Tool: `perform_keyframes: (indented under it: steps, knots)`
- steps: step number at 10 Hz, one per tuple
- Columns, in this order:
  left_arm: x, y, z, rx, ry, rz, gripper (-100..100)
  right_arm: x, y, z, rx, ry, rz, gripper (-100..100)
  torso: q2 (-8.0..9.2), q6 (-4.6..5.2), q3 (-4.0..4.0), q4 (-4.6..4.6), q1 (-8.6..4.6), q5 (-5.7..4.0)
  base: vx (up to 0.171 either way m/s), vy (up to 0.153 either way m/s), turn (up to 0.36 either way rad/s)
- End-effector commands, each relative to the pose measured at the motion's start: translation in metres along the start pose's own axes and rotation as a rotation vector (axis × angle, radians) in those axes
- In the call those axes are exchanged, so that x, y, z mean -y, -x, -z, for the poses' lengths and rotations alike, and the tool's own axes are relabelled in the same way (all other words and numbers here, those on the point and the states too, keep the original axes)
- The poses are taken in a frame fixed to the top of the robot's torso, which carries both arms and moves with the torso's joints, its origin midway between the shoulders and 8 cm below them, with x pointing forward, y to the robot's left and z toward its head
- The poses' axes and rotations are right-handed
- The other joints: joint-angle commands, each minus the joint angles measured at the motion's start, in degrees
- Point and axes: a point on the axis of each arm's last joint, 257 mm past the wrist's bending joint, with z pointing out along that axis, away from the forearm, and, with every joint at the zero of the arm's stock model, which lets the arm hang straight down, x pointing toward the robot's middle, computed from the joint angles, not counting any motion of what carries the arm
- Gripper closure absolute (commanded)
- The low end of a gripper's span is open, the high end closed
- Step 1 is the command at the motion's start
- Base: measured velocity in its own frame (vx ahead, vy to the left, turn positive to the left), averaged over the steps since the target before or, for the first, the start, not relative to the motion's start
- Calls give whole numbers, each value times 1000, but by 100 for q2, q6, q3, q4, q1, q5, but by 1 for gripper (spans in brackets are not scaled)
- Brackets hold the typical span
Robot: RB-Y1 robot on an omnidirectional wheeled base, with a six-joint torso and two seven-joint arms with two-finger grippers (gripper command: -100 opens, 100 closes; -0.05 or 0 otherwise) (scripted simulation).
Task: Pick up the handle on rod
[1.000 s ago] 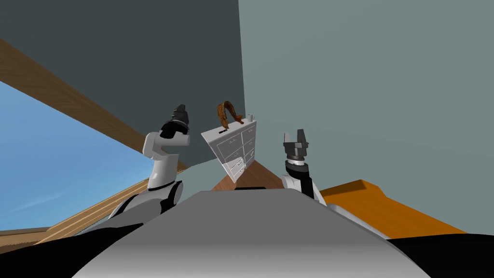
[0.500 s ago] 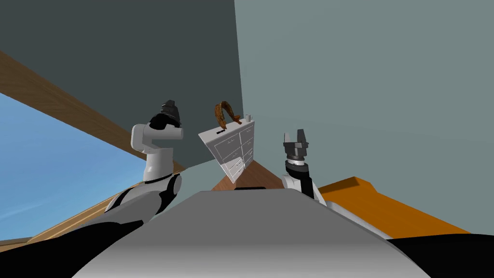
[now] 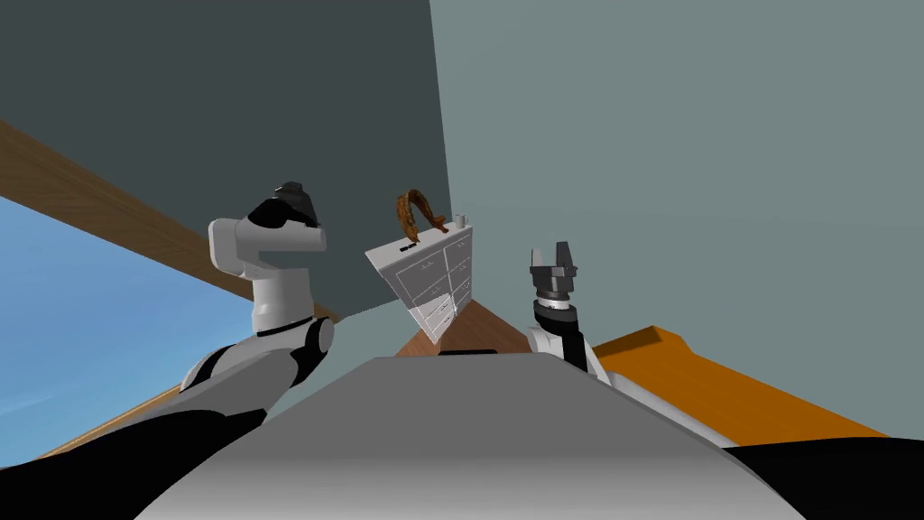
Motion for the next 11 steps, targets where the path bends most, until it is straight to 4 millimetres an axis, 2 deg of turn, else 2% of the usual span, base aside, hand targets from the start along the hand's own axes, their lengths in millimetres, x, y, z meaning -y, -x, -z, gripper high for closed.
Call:
perform_keyframes:
  steps: [1, 3, 4, 6, 7, 9, 10, 11]
  knots:
    - [-1, 33, -10, 61, 48, 16, -100, 0, 0, 0, 0, 0, 0, 0, 0, 0, 0, 0, 0, 0, 0, -37, -128]
    - [-12, 34, -11, 63, 93, 24, -100, 0, 0, 0, 0, 0, 0, 0, -2, 1, -1, -1, -8, -2, 5, -27, -26]
    - [-11, 66, -19, 118, 129, 51, -100, 0, 0, 0, 0, 0, 0, 0, -2, 0, -1, -1, -2, 0, 11, -45, -125]
    - [-22, 66, -18, 119, 174, 55, -100, 0, 0, 0, 0, 0, 0, 0, -3, 1, -2, -1, -10, -3, 5, -31, -33]
    - [-20, 96, -21, 170, 203, 88, -100, 0, 0, 0, 0, 0, 0, 0, -1, 0, -1, -1, -4, -1, 7, -48, -124]
    - [-35, 95, -21, 170, 257, 94, -100, 0, 0, 0, 0, 0, 0, 0, -3, 0, -2, -1, -13, -3, 9, -38, -43]
    - [-37, 123, -22, 215, 296, 135, -100, 0, 0, 0, 0, 0, 0, 0, -2, -1, -1, -1, -4, -1, 6, -52, -140]
    - [-47, 122, -21, 214, 332, 137, -100, 0, 0, 0, 0, 0, 0, 0, -2, 3, -1, -1, -13, -3, 14, -50, -81]
